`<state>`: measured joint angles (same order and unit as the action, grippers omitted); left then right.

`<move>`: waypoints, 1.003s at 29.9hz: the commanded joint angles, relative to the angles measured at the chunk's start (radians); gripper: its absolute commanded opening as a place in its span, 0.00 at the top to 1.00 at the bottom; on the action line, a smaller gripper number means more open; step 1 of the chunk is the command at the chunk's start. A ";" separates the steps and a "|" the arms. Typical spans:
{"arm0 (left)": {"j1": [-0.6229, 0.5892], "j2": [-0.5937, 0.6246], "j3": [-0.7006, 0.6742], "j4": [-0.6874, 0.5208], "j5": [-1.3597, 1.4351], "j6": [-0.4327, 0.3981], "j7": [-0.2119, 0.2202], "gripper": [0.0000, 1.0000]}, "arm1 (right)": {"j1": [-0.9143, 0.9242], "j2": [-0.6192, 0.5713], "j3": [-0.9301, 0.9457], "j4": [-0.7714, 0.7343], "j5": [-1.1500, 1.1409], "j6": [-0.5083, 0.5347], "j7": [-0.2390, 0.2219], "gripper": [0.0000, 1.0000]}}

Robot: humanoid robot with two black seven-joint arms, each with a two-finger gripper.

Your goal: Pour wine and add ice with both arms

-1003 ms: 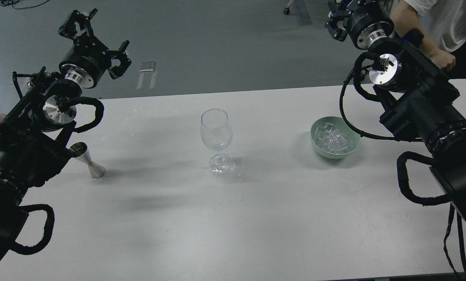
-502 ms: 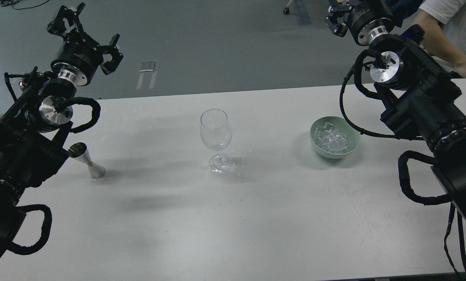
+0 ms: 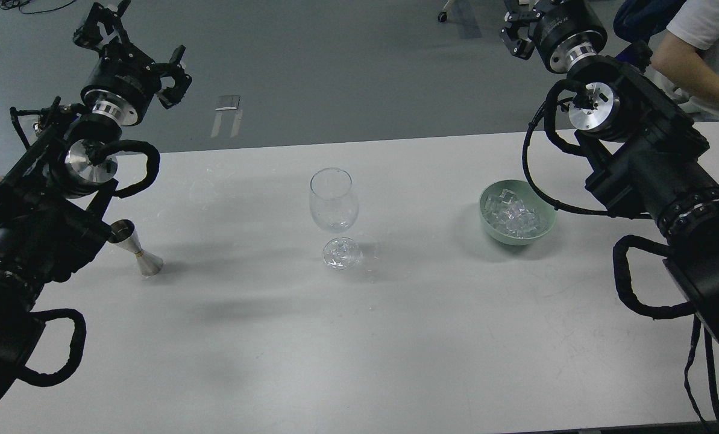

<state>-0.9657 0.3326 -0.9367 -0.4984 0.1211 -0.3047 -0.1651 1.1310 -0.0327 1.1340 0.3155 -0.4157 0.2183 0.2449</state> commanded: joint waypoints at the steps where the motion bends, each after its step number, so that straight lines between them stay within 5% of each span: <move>1: -0.005 -0.001 0.009 -0.003 0.003 0.016 0.006 0.02 | -0.008 -0.003 -0.002 0.028 0.000 0.001 0.001 0.00; 12: 0.033 0.012 -0.002 -0.075 0.000 0.016 -0.016 0.02 | -0.066 -0.004 -0.002 0.125 -0.002 -0.002 0.001 0.00; 30: 0.388 0.187 -0.131 -0.643 -0.041 0.062 -0.022 0.02 | -0.079 -0.023 0.000 0.123 -0.002 -0.008 0.001 0.00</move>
<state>-0.6638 0.4854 -1.0236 -1.0486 0.0830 -0.2427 -0.1872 1.0580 -0.0501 1.1337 0.4392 -0.4173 0.2101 0.2454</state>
